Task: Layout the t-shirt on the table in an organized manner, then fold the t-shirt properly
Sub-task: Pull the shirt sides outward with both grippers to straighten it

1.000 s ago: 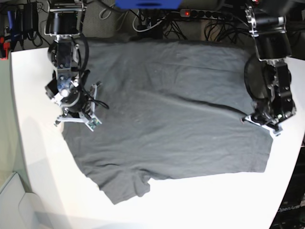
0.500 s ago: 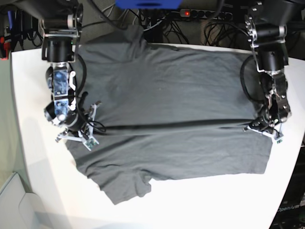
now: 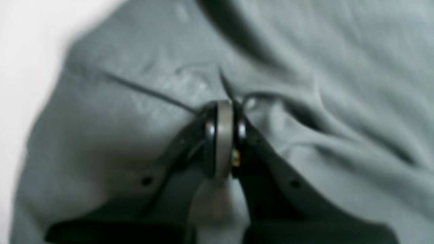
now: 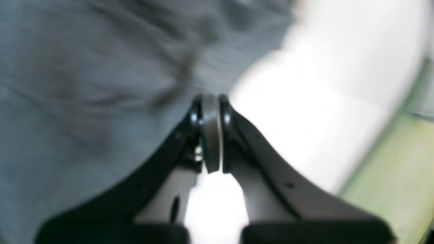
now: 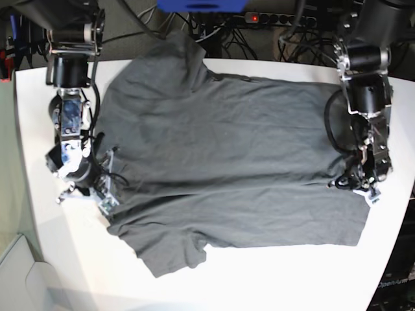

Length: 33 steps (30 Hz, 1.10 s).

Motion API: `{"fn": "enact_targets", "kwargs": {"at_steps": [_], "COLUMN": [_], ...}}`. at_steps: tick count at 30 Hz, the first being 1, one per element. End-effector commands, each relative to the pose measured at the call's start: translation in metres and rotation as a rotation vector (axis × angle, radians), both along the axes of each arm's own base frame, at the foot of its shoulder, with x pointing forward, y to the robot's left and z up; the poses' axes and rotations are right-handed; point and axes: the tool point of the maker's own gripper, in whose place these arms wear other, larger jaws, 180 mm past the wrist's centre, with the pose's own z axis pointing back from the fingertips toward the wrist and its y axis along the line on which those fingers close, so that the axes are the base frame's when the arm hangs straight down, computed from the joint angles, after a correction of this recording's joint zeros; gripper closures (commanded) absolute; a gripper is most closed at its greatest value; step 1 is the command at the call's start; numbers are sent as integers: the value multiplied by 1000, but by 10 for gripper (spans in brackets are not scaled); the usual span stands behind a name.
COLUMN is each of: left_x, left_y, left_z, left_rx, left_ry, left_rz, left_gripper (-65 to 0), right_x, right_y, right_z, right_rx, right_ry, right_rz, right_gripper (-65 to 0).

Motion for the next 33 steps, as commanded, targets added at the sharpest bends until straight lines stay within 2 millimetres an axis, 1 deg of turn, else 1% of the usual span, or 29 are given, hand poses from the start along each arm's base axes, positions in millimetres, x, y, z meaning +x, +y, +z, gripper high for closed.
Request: {"fn": "enact_targets", "kwargs": {"at_steps": [1,4,5,7,9,10,12,14,17,19,21,25,28,30,33], "left_x": [14,27,31,40,60,65,68,78,84,87,85,85,85,85,84], "left_y": [-6,-14,-16,-22,-22,-21,-17,-11,-3,1,11,16,16,16,15], "left_z": [21,51,59,67,87,92,87,85,73,65,57,52,51,51,51], "left_rx": [-17,-11,-8,-4,18,28,35,43,53,58,88,115,115,112,111], "left_ry": [-43,-110,-132,-172,-247,-269,-276,-288,-284,-276,-255,-240,-242,-240,-237], "left_rz": [-19,-46,-51,-59,-59,-59,-47,-29,-4,10,18,16,16,16,16], "left_gripper": [0,0,0,0,0,-1,-2,-2,-2,-2,-2,-2,-2,-2,-2], "right_x": [22,29,33,40,54,58,69,78,85,85,84,80,70,72,64], "right_y": [7,11,12,16,23,24,25,31,39,42,45,47,36,36,21], "right_z": [32,41,44,40,35,30,23,18,16,12,8,-2,-21,-23,-37], "right_rx": [24,31,33,53,83,97,119,159,201,218,233,260,278,304,323], "right_ry": [-103,-128,-136,-117,-87,-62,-24,-5,-7,-4,-2,11,55,60,96], "right_rz": [18,28,29,27,23,18,10,21,41,50,58,65,48,47,19], "right_gripper": [0,0,0,0,0,0,0,0,0,0,0,0,0,0,0]}}
